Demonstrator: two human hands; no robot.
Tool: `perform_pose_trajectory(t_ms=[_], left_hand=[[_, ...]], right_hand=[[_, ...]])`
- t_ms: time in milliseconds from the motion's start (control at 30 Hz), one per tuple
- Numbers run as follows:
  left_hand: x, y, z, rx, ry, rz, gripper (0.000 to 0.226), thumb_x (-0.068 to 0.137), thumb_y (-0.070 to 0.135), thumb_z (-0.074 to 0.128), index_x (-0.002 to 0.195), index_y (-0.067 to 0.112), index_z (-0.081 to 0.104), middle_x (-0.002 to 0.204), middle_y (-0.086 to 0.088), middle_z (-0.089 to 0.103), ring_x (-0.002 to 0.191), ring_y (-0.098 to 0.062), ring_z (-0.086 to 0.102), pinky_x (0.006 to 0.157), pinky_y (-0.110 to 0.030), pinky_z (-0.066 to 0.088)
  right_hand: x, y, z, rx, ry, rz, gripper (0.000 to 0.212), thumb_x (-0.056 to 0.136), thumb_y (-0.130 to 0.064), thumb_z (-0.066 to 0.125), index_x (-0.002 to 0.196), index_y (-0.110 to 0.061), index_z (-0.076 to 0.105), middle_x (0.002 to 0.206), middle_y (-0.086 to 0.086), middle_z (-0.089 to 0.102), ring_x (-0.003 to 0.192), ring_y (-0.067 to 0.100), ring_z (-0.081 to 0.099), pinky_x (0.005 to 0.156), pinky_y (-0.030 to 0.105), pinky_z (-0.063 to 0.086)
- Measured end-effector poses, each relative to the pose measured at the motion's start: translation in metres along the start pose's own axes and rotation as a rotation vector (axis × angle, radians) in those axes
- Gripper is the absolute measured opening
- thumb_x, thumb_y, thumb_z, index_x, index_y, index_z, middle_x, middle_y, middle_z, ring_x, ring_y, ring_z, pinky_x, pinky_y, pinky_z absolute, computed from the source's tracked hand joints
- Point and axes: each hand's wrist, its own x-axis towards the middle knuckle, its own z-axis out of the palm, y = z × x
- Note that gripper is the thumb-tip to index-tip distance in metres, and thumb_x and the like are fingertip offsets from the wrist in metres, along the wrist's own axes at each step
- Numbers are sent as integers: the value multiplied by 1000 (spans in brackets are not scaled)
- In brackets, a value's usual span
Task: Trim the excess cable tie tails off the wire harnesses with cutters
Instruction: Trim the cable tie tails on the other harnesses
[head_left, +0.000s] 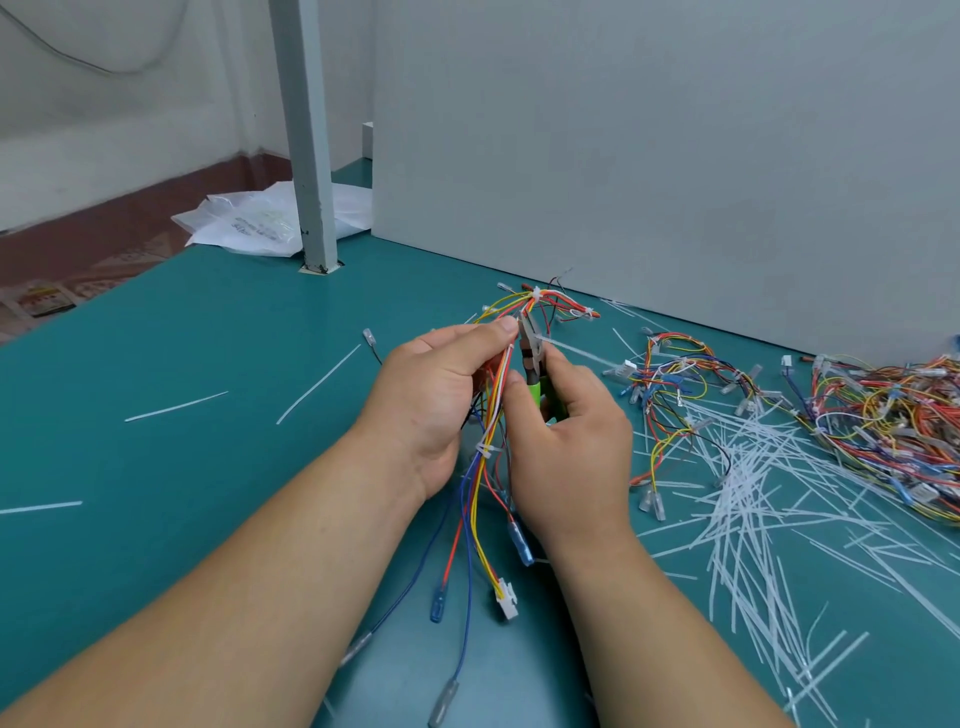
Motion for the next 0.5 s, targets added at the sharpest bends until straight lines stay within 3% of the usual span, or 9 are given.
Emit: perform_pose_trajectory(t_ms=[233, 333, 500], left_hand=[[2, -1, -4, 35, -46, 10, 22, 90, 17, 72, 69, 13, 74, 60, 1, 66, 51, -10, 59, 50, -19, 48], [2, -1, -4, 37, -39, -1, 14, 90, 19, 71, 78, 12, 75, 61, 1, 67, 52, -10, 59, 50, -20, 49], [2, 0, -3, 8, -29, -16, 12, 90, 19, 71, 89, 8, 75, 69, -3, 70, 58, -13, 62, 56, -23, 51]], right_hand=[[2, 2, -1, 15, -16, 10, 20, 93, -17, 72, 81, -32, 65, 68, -4, 48, 66, 14, 45, 62, 27, 36], [2, 2, -2, 20, -32, 6, 22, 93, -17, 71, 81, -34, 65, 64, -8, 46, 64, 12, 45, 62, 25, 34], [4, 4, -4, 71, -61, 31, 12, 94, -18, 71, 83, -22, 71, 63, -7, 45, 62, 10, 39, 59, 25, 34]])
